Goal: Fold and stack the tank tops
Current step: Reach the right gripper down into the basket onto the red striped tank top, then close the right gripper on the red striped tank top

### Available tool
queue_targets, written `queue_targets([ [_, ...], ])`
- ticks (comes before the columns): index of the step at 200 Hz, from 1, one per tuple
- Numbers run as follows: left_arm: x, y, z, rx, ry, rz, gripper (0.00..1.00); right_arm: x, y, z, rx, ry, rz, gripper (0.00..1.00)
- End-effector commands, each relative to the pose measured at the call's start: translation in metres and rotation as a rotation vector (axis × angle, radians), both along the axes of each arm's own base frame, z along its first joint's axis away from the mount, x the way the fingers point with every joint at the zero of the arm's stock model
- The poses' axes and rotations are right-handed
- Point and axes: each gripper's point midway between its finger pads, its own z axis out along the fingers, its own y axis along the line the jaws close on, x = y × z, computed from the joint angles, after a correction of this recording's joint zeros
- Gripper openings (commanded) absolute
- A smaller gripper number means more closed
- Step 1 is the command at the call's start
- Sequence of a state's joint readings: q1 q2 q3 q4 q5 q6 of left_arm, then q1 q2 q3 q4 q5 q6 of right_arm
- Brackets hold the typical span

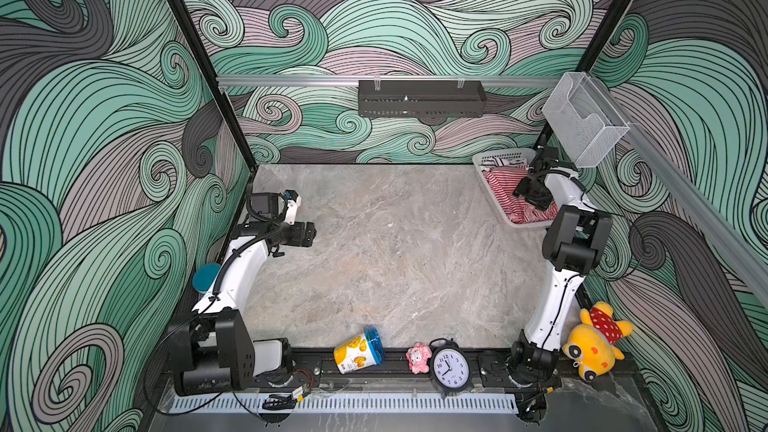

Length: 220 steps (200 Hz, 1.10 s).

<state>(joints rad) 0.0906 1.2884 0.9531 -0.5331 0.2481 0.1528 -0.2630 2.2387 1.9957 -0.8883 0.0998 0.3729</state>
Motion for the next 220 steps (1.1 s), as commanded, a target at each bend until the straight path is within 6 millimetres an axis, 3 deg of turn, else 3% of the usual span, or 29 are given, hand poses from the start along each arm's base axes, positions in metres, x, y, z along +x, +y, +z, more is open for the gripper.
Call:
queue_targets([
  [1, -0.007, -0.001, -0.004, -0.020, 0.031, 0.004, 0.93, -0.004, 0.002, -0.007, 0.030, 0.030, -0.008, 0.66],
  [34, -0.007, -0.001, -0.005, -0.021, 0.035, 0.003, 0.93, -0.006, 0.003, -0.010, 0.040, 0.037, -0.010, 0.51],
  [75, -0.006, -0.002, -0.008, -0.025, 0.042, 0.003, 0.93, -0.006, 0.007, 0.016, 0.044, -0.016, -0.002, 0.00],
  [107, -0.006, -0.002, -0.009, -0.027, 0.044, 0.004, 0.93, -0.008, 0.012, 0.047, 0.051, -0.079, 0.005, 0.00],
  [127, -0.006, -0.003, -0.009, -0.032, 0.047, 0.000, 0.93, -0.012, 0.012, 0.065, 0.039, -0.103, 0.008, 0.33],
  [147, -0.006, -0.003, -0.009, -0.034, 0.047, 0.000, 0.93, -0.019, 0.011, 0.069, 0.028, -0.077, 0.007, 0.48],
  [176, -0.006, -0.003, -0.008, -0.035, 0.045, 0.000, 0.93, -0.026, 0.006, 0.052, 0.018, -0.005, -0.001, 0.52],
  [181, -0.006, -0.003, -0.008, -0.035, 0.045, 0.000, 0.93, -0.027, 0.006, 0.049, 0.025, 0.003, -0.003, 0.59],
  [197, -0.006, -0.003, -0.007, -0.034, 0.044, 0.001, 0.93, -0.028, 0.007, 0.037, 0.040, 0.028, -0.007, 0.65],
  [220, -0.007, -0.004, -0.007, -0.035, 0.044, -0.001, 0.93, -0.027, 0.008, 0.019, 0.063, 0.056, -0.007, 0.67],
])
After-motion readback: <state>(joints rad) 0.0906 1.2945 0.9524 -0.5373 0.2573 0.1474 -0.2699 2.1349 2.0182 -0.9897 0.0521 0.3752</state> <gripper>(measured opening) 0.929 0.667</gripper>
